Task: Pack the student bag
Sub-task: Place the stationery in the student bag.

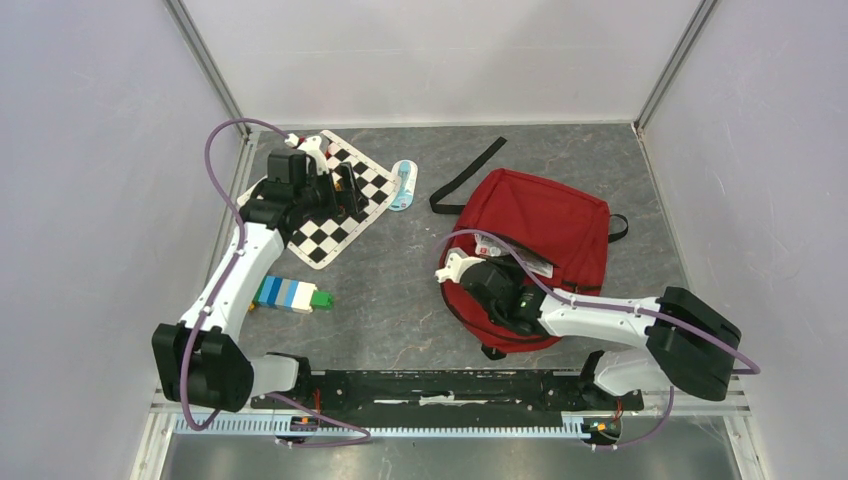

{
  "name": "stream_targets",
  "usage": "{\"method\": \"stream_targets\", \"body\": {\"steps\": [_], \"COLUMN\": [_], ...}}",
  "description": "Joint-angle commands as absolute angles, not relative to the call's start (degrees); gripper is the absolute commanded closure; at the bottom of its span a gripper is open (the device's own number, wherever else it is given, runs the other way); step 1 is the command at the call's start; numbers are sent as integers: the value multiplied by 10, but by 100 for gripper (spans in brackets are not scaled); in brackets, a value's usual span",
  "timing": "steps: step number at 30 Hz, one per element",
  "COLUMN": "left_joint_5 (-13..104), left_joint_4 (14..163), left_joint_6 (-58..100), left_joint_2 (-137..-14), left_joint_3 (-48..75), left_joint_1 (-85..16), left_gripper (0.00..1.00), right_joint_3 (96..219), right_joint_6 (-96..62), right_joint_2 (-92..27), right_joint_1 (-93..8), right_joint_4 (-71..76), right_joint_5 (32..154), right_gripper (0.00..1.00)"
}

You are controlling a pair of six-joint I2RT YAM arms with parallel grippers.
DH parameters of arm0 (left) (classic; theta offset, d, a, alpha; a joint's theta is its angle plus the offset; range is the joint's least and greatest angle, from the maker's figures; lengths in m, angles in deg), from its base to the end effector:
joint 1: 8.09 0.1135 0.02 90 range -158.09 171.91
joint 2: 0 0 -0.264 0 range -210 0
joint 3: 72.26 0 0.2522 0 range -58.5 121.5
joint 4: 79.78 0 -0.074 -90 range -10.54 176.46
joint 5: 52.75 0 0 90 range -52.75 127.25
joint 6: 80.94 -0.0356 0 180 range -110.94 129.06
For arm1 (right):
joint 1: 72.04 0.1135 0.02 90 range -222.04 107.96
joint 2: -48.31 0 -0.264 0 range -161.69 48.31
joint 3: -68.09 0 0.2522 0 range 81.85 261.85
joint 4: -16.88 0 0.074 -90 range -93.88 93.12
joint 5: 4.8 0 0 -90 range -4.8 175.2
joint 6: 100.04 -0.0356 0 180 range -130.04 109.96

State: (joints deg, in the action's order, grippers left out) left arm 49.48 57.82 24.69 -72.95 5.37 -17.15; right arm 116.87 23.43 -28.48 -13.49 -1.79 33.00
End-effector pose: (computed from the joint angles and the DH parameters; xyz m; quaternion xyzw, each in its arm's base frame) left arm 0.2753 -0.0515 0.3199 -0.0043 0.8938 -0.1871 0.4075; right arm 0.1534 0.1969 0.1824 -0.4877 0.6965 -0.3272 0.4123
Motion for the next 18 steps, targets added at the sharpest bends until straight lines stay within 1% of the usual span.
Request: {"method": "stream_targets", "body": {"steps": [1, 6, 13, 18], "left_joint_5": [505, 512, 513, 516], "left_joint_4": [592, 593, 593, 594], "left_joint_6": [231, 235, 234, 236], "left_joint_2": [-738, -744, -741, -742], "left_joint_3": [51, 51, 50, 50], "left_joint_1": [-169, -169, -169, -169], "left_gripper": [0, 0, 0, 0], "right_joint_3": [1158, 1110, 1116, 1126], "right_joint_6": [269, 312, 314, 350], "right_joint_2": [-270, -285, -285, -298], "right_joint_1": [-130, -136, -191, -222], "right_joint_4": [101, 224, 221, 225], "right_joint_5": [325, 294, 317, 333], "right_gripper": [100, 100, 100, 100]}}
